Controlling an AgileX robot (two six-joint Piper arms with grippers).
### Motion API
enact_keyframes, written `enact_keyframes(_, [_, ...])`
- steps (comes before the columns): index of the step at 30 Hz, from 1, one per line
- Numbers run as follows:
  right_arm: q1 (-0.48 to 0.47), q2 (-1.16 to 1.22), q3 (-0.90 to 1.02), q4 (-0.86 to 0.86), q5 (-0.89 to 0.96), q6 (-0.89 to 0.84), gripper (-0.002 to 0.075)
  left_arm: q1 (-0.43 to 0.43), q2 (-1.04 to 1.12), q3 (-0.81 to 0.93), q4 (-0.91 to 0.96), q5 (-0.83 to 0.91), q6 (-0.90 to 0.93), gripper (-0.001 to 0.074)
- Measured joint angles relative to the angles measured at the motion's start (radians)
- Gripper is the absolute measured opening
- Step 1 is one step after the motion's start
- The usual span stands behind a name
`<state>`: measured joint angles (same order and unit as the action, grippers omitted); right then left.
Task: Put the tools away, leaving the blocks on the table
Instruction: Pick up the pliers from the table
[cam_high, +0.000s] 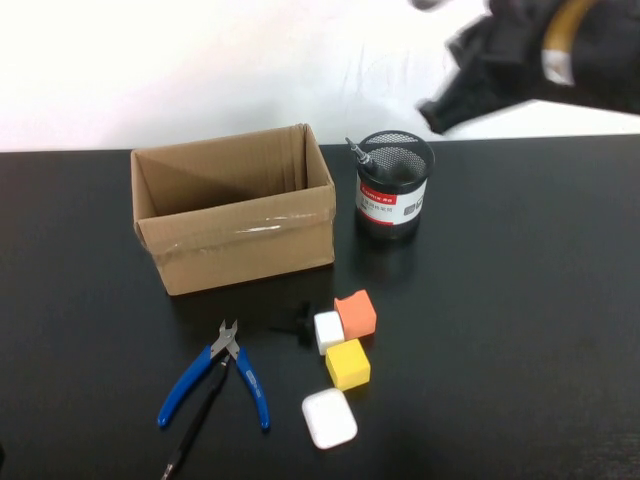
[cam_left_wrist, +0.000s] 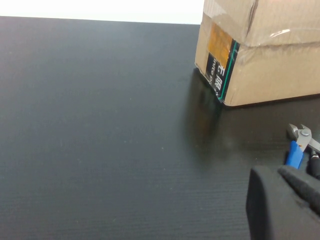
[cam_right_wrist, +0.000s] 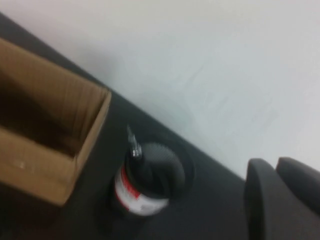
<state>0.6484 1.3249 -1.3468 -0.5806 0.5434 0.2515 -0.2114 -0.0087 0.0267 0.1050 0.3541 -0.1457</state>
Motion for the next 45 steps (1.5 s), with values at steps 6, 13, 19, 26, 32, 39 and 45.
enact_keyframes(6, [0.0,-0.152,0.212,0.021,-0.039,0.125,-0.0009,0.0,0.0,0.0,0.0,0.0,0.0,-0.0006])
enact_keyframes(13, [0.0,-0.222,0.359,0.16,0.016,0.171,-0.0009,0.0,0.0,0.0,0.0,0.0,0.0,-0.0006])
enact_keyframes(19, [0.0,-0.211,0.361,0.147,0.159,0.174,-0.0009,0.0,0.0,0.0,0.0,0.0,0.0,-0.0006])
enact_keyframes(26, [0.0,-0.211,0.361,0.1,0.187,0.178,-0.0009,0.0,0.0,0.0,0.0,0.0,0.0,-0.0006])
enact_keyframes(32, [0.0,-0.211,0.361,0.096,0.187,0.178,-0.0009,0.0,0.0,0.0,0.0,0.0,0.0,-0.0006])
enact_keyframes(39, [0.0,-0.217,0.361,0.06,0.192,0.178,-0.0009,0.0,0.0,0.0,0.0,0.0,0.0,-0.0006])
enact_keyframes(45, [-0.022,-0.286,0.361,0.03,0.145,0.204,-0.0009,0.0,0.0,0.0,0.0,0.0,0.0,-0.0006])
